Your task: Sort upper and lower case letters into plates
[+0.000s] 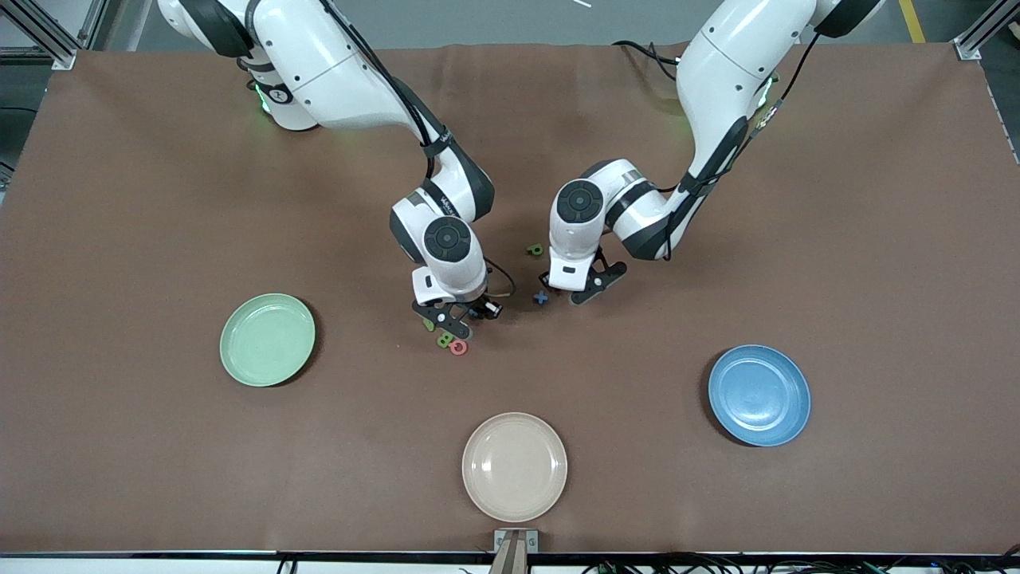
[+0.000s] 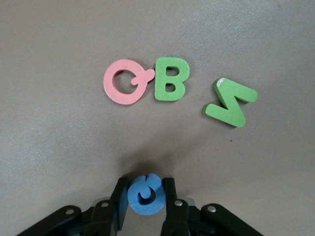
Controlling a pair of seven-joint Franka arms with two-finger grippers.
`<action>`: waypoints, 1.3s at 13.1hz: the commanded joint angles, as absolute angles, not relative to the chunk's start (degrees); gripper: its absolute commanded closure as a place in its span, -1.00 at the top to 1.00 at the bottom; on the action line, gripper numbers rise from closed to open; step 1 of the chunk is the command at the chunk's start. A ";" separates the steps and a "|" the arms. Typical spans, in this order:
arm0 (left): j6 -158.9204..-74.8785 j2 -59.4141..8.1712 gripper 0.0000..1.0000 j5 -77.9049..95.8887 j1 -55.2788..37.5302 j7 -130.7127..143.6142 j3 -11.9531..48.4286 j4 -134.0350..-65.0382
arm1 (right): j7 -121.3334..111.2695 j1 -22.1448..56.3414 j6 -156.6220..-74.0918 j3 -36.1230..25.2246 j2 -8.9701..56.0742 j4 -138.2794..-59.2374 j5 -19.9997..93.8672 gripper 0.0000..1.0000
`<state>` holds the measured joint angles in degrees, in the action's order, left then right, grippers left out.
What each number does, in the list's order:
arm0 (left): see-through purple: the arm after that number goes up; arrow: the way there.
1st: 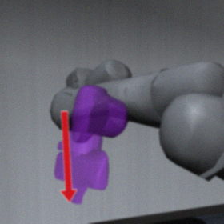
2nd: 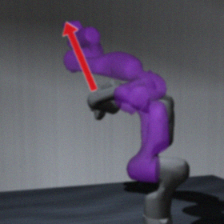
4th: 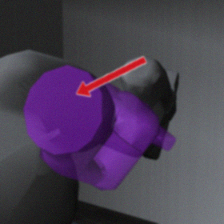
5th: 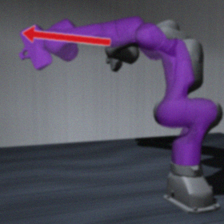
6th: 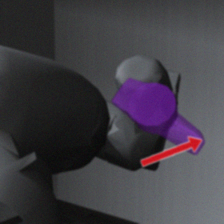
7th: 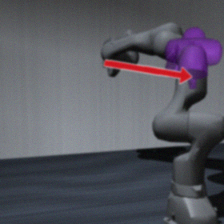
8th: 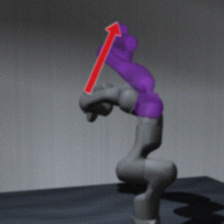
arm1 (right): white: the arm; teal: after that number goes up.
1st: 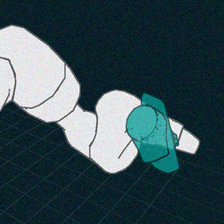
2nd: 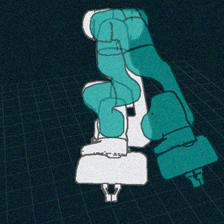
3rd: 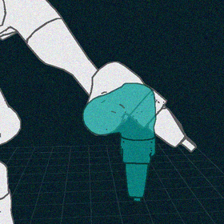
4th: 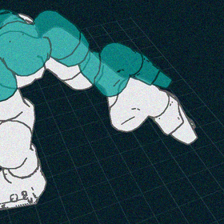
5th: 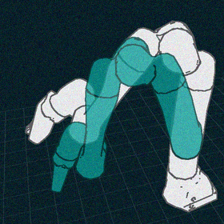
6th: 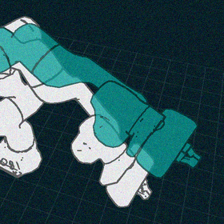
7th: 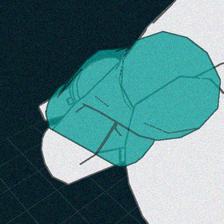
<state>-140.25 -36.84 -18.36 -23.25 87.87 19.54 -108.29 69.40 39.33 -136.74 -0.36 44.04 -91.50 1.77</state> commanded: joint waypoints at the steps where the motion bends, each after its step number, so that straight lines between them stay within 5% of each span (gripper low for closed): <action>1: -140.63 -37.27 -0.20 -19.60 -23.47 89.21 19.51 -107.40 | 66.47 37.19 -133.53 -0.79 42.37 -91.32 0.18 -1.00; 6: -140.45 -36.65 -0.98 -19.60 -22.85 87.89 19.34 -106.35 | 43.55 24.90 -123.05 -0.62 31.40 -95.77 0.35 -1.00; 12: -135.80 -32.17 -0.98 -19.69 -13.30 71.33 18.19 -102.22 | 14.36 8.90 -135.50 -0.62 23.47 -115.81 0.44 -1.00; 17: -135.00 -31.90 -0.98 -27.39 -2.31 56.10 18.19 -100.72 | 8.53 5.54 -145.54 -0.62 23.91 -124.63 0.44 -0.91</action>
<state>-135.96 -32.16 -22.93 -5.18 58.98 17.66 -100.95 9.10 6.19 -143.85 -1.82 26.53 -120.92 0.83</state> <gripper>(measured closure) 0.740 0.656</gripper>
